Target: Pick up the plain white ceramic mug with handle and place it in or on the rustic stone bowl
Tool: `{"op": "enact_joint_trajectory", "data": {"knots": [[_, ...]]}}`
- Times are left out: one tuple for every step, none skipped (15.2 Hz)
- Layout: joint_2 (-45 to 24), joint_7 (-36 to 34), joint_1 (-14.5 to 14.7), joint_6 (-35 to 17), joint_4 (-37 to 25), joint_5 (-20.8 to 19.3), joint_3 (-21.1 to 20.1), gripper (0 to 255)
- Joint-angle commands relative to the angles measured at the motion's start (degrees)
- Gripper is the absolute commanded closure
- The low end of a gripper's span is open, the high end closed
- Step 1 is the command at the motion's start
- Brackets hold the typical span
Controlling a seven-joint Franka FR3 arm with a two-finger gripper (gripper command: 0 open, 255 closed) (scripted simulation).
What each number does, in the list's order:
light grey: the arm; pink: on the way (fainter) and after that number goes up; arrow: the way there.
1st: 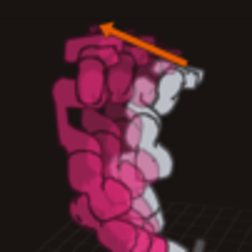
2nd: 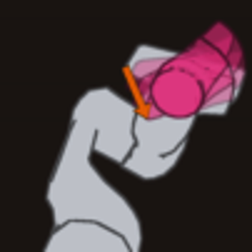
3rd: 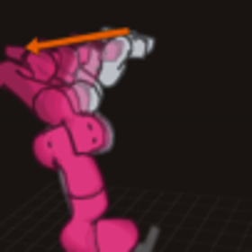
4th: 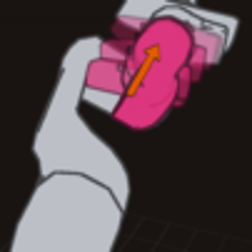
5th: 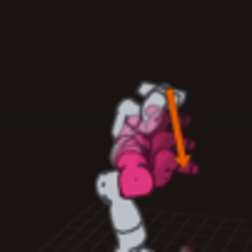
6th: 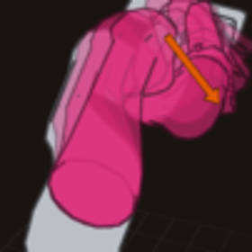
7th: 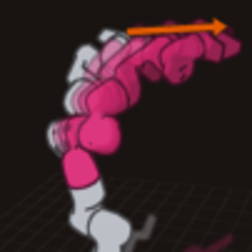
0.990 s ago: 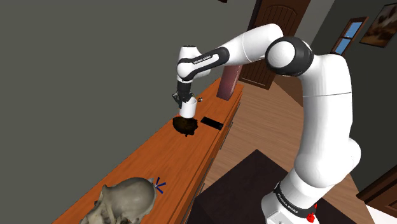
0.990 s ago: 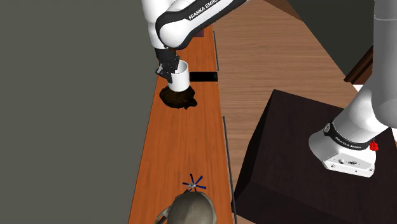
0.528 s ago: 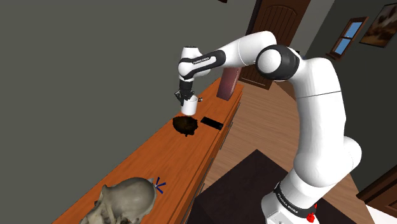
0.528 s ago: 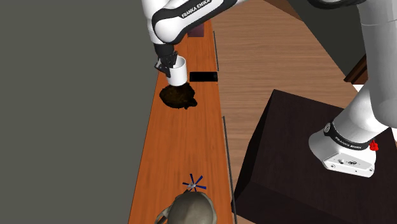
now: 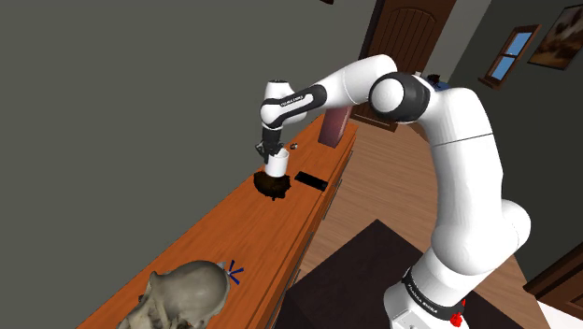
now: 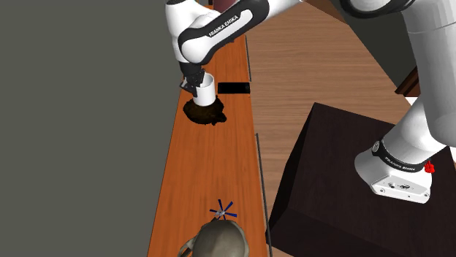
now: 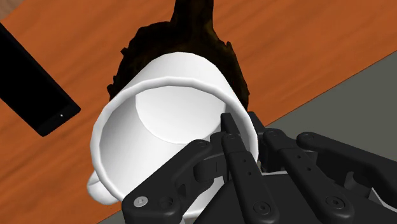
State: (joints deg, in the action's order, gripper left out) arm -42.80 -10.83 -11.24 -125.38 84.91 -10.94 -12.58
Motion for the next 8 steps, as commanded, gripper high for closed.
{"op": "enact_joint_trajectory", "data": {"knots": [[-0.9, -0.1, 0.1, -1.0, 0.1, -0.2, 0.1, 255], [-1.3, -0.2, 0.2, -1.4, 0.0, -0.3, 0.2, 255], [-1.8, -0.2, 0.2, -1.9, 0.0, -0.4, 0.3, 255], [-2.3, -0.3, 0.3, -2.4, 0.0, -0.5, 0.4, 255], [-3.1, -0.4, 0.4, -3.0, -0.1, -0.6, 0.5, 255], [-3.0, -0.4, 0.4, -3.0, -0.1, -0.6, 0.5, 255], [-3.1, -0.4, 0.4, -3.0, -0.1, -0.6, 0.5, 255], [-3.1, -0.4, 0.4, -3.0, -0.1, -0.6, 0.5, 255]]}}
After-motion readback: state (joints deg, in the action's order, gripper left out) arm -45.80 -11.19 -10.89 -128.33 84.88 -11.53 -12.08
